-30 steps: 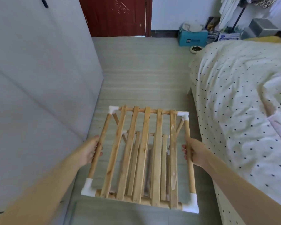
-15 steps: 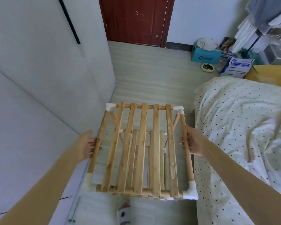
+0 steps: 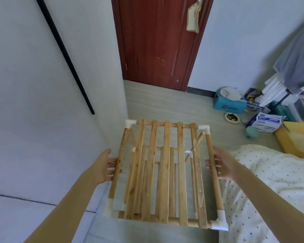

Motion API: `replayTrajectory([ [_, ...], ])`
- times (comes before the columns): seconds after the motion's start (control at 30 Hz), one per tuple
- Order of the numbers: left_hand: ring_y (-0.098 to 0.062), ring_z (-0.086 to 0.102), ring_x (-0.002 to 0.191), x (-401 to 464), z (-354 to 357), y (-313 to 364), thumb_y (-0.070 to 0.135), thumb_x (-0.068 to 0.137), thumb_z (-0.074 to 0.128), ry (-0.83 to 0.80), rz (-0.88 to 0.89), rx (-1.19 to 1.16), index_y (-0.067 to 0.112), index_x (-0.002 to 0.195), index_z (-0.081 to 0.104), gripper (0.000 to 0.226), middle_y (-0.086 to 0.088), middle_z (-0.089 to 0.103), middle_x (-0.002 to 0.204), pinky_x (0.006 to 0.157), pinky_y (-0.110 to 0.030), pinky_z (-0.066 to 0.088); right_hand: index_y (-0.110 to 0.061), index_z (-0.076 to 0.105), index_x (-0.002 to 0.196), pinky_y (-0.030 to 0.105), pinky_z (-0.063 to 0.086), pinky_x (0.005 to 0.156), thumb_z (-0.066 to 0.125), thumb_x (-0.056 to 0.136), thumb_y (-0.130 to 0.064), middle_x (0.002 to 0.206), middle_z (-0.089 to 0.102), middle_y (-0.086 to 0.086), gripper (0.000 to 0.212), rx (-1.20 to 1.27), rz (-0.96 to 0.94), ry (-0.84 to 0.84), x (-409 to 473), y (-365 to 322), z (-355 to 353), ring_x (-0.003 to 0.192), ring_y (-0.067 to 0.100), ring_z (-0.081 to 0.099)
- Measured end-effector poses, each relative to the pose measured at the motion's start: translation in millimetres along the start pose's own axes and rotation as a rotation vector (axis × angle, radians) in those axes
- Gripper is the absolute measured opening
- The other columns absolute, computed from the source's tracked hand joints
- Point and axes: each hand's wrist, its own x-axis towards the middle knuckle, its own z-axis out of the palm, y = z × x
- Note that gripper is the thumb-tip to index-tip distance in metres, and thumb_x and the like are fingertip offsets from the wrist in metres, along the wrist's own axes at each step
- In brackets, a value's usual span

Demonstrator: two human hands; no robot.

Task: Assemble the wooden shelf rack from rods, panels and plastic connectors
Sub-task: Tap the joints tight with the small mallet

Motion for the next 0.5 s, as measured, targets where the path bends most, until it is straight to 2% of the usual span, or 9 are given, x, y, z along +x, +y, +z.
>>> replayTrajectory([
  [0.2,-0.032,0.058,0.079,53.3,61.5,114.3,0.049,0.096,0.037,0.02,0.047,-0.045,-0.002,0.096,0.062,0.057,-0.016,0.059,0.09,0.072,-0.038,0.046,-0.002,0.053,0.107,0.037,0.042,0.078,0.051,0.089,-0.048,0.089,0.051,0.013,0.05,-0.063,-0.032,-0.023,73.3,-136.9,2.8,0.075,0.023,0.048],
  [0.37,-0.032,0.056,0.077,106.0,118.9,206.2,0.047,0.095,0.041,0.064,0.067,-0.084,-0.003,0.092,0.06,0.054,-0.017,0.057,0.088,0.073,-0.039,0.045,-0.002,0.053,0.101,0.033,0.043,0.068,0.053,0.089,-0.045,0.087,0.052,0.012,0.044,-0.163,-0.026,-0.017,151.1,-264.2,13.1,0.072,0.023,0.049],
  [0.5,-0.03,0.056,0.073,138.5,145.4,277.0,0.041,0.091,0.053,0.092,0.072,-0.103,-0.001,0.086,0.06,0.043,-0.016,0.058,0.081,0.069,-0.037,0.045,-0.002,0.054,0.097,0.033,0.043,0.066,0.055,0.088,-0.041,0.09,0.053,0.013,0.04,-0.233,-0.042,-0.022,201.4,-363.2,35.6,0.072,0.025,0.051],
])
